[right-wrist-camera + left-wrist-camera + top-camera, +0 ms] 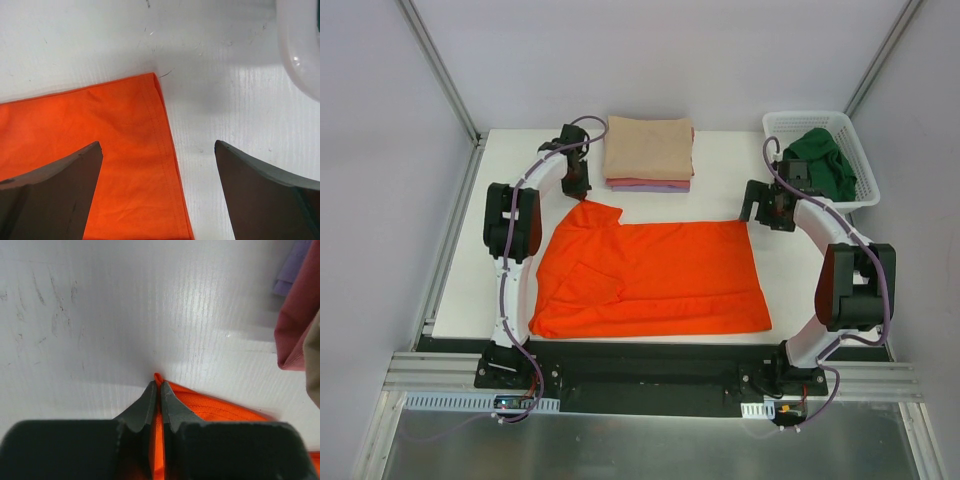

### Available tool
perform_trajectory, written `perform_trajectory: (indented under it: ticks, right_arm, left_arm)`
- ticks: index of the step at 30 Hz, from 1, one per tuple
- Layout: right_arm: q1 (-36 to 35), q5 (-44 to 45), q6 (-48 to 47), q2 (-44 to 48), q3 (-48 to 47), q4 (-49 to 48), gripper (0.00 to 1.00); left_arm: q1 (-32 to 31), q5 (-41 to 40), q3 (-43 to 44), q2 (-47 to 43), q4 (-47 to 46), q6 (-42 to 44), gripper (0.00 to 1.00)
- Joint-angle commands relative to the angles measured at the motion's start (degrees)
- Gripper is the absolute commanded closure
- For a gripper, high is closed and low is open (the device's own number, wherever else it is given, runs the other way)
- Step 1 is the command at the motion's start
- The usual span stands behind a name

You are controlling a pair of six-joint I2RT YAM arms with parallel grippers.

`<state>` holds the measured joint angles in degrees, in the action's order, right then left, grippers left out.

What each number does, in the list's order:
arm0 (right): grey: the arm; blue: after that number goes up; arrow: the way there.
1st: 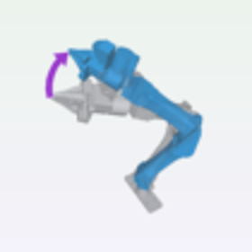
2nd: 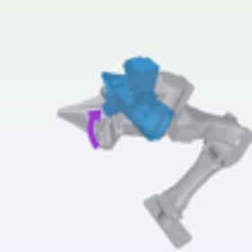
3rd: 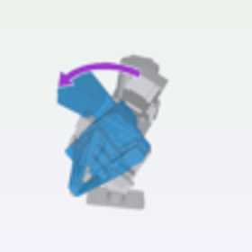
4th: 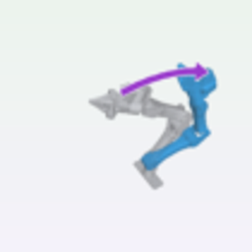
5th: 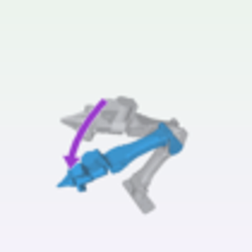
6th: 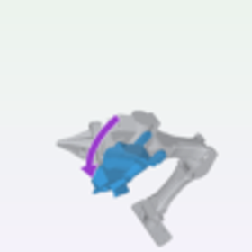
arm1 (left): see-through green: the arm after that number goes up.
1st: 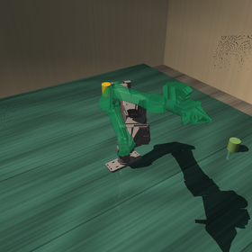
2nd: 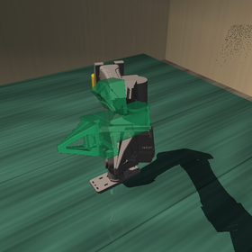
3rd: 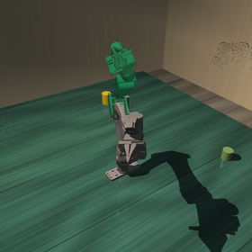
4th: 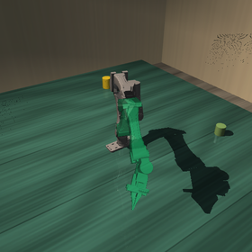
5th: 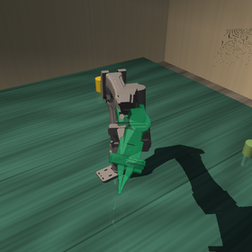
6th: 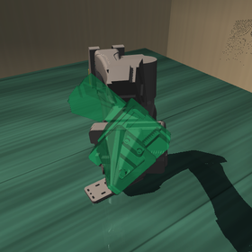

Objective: Fold and stack the t-shirts
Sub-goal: Grap the side of the flattened tshirt furthest away from the robot with both arms

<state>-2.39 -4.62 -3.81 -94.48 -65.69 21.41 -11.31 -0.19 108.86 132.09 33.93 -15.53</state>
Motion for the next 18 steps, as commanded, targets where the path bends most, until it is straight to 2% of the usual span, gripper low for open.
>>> perform_trajectory:
  ticks: [1,5,9,12,18]
  right_arm:
    - [-0.5,2.51,3.73,-0.18,-3.39,-0.22,0.04]
    - [-1.82,4.26,6.1,-2.98,-6.02,-0.14,0.03]
    - [-3.23,9.89,8.02,-8.34,-11.55,2.05,0.01]
    - [-3.58,9.72,9.96,-12.82,-15.77,3.55,0.01]
    - [-5.16,10.68,11.11,-19.77,-20.88,6.45,0.16]
  left_arm:
    - [-0.03,-0.6,-0.4,0.1,1.93,1.03,1.0]
    - [-0.03,-0.61,-0.66,-0.6,1.75,1.29,1.0]
    - [-0.03,0.01,-1.63,-1.14,0.88,1.82,1.0]
    - [-0.03,0.1,-2.86,-1.14,0.08,1.73,1.0]
    - [-0.03,0.01,-3.39,-1.49,-0.45,1.56,1.0]
